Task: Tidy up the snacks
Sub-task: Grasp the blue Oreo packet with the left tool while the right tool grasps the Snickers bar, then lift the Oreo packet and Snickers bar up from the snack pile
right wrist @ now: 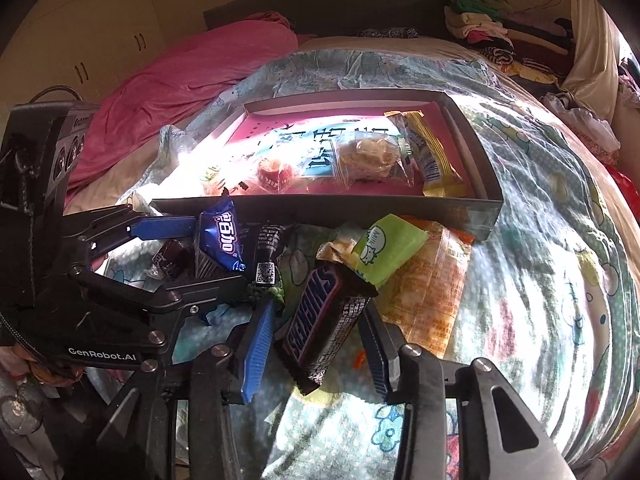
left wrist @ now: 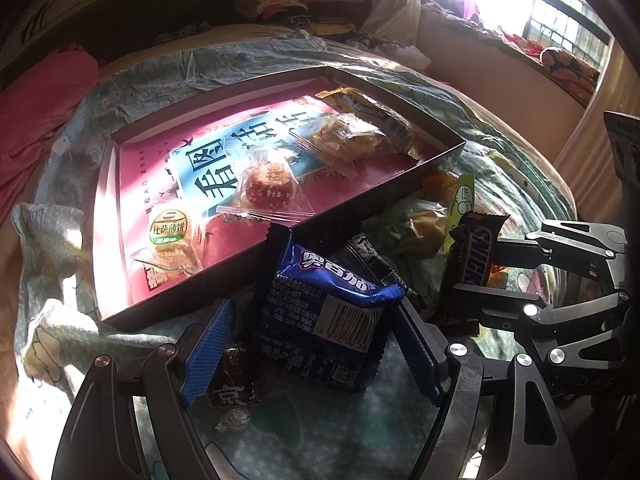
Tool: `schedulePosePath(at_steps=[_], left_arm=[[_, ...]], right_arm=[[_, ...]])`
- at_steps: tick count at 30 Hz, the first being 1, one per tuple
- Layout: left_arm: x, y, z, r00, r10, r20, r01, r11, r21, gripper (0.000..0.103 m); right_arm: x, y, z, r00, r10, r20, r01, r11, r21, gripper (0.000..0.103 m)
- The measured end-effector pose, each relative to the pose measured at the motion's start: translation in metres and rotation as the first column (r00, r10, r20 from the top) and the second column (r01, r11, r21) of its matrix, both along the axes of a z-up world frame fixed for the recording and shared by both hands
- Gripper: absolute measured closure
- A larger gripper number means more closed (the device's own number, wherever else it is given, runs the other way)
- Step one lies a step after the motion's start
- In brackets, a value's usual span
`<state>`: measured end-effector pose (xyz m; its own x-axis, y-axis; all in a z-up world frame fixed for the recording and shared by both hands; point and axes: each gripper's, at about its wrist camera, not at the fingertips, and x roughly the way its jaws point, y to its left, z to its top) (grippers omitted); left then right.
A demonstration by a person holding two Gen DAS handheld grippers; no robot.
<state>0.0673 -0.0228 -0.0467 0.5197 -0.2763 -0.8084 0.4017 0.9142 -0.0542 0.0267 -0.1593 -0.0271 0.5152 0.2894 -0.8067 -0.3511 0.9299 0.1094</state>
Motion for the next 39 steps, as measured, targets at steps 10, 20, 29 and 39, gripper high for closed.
schedulePosePath(at_steps=[10, 20, 29, 39], left_arm=[[0.005, -0.001, -0.002, 1.0, 0.007, -0.006, -0.007, 1.0, -0.009, 0.022], [0.01, 0.0, -0.004, 1.0, 0.009, -0.021, -0.011, 0.998, -0.055, 0.022], [0.013, -0.003, -0.006, 1.0, 0.006, -0.028, -0.008, 0.997, -0.076, 0.025], [0.012, -0.007, -0.006, 1.0, -0.002, -0.027, -0.001, 0.996, -0.093, 0.034]], right_arm=[[0.005, 0.004, -0.013, 1.0, 0.016, -0.025, -0.016, 1.0, 0.01, 0.068], [0.007, -0.007, -0.009, 0.999, 0.01, -0.033, -0.008, 0.997, 0.071, 0.074], [0.005, -0.015, -0.001, 1.0, -0.004, -0.025, 0.006, 0.995, 0.095, 0.079], [0.007, -0.018, -0.002, 0.999, -0.012, -0.037, 0.016, 0.993, 0.113, 0.079]])
